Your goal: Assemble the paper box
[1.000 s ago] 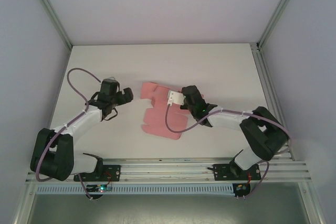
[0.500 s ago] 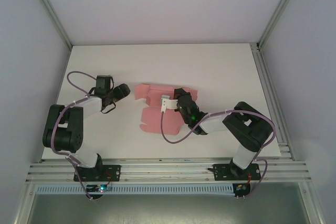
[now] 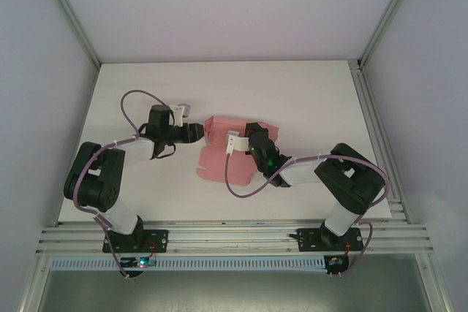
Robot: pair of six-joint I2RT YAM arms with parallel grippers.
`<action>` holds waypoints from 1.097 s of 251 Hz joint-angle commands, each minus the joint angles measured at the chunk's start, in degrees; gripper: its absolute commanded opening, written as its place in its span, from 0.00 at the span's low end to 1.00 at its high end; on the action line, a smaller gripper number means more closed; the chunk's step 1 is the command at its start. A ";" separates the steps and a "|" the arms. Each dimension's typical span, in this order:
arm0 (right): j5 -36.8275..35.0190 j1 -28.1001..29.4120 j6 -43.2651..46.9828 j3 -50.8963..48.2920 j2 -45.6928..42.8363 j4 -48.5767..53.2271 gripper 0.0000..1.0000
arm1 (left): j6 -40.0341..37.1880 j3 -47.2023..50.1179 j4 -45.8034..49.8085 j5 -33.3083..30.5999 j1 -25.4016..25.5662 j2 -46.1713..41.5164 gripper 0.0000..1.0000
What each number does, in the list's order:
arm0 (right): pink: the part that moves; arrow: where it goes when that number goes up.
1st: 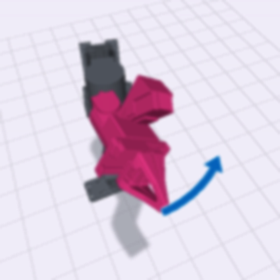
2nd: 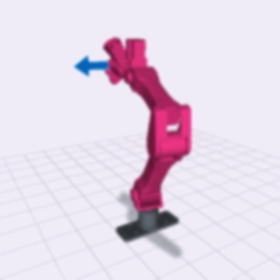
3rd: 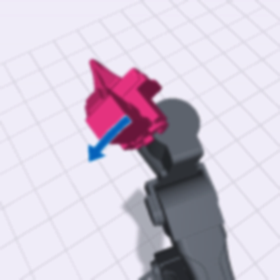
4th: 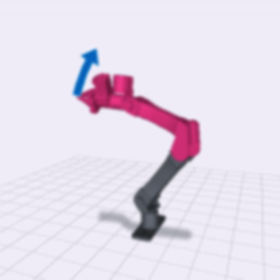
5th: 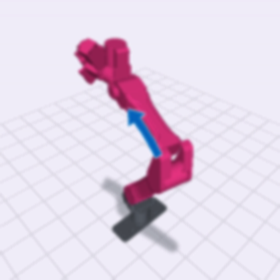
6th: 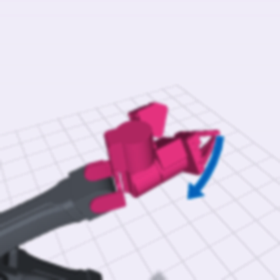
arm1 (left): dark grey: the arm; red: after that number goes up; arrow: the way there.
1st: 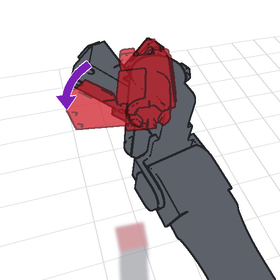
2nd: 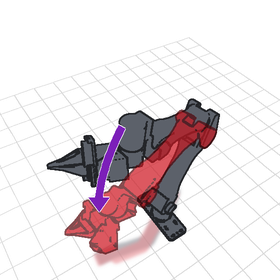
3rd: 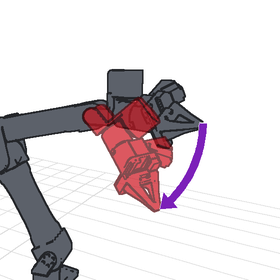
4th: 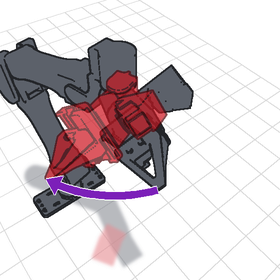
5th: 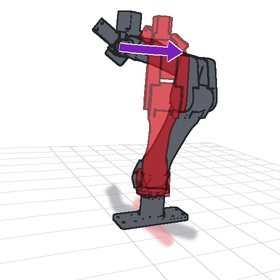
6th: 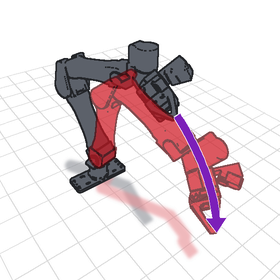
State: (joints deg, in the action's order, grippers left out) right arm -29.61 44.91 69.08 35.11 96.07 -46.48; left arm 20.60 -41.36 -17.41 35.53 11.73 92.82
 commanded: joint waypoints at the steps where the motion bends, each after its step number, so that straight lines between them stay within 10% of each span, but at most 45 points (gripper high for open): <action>1: -0.29 0.75 -2.91 -0.54 -2.24 3.72 0.00 | -4.97 1.66 -3.74 1.25 2.59 -2.19 0.49; 117: -1.39 3.75 -4.95 -2.18 -5.18 10.53 0.00 | -6.24 2.00 -4.83 -18.38 9.73 -0.43 0.46; 230: -12.53 10.51 -2.58 -3.91 0.92 8.57 0.00 | -5.49 5.78 -16.33 -18.41 12.95 2.00 0.46; 275: -11.97 10.51 -4.00 -3.49 0.39 10.62 0.00 | -4.20 6.74 -25.90 -25.23 15.67 3.57 0.30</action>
State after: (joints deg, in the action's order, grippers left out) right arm -43.68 54.28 66.50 32.51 94.83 -43.24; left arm 15.59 -35.68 -31.83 16.86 25.26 95.24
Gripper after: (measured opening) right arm 0.056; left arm 0.356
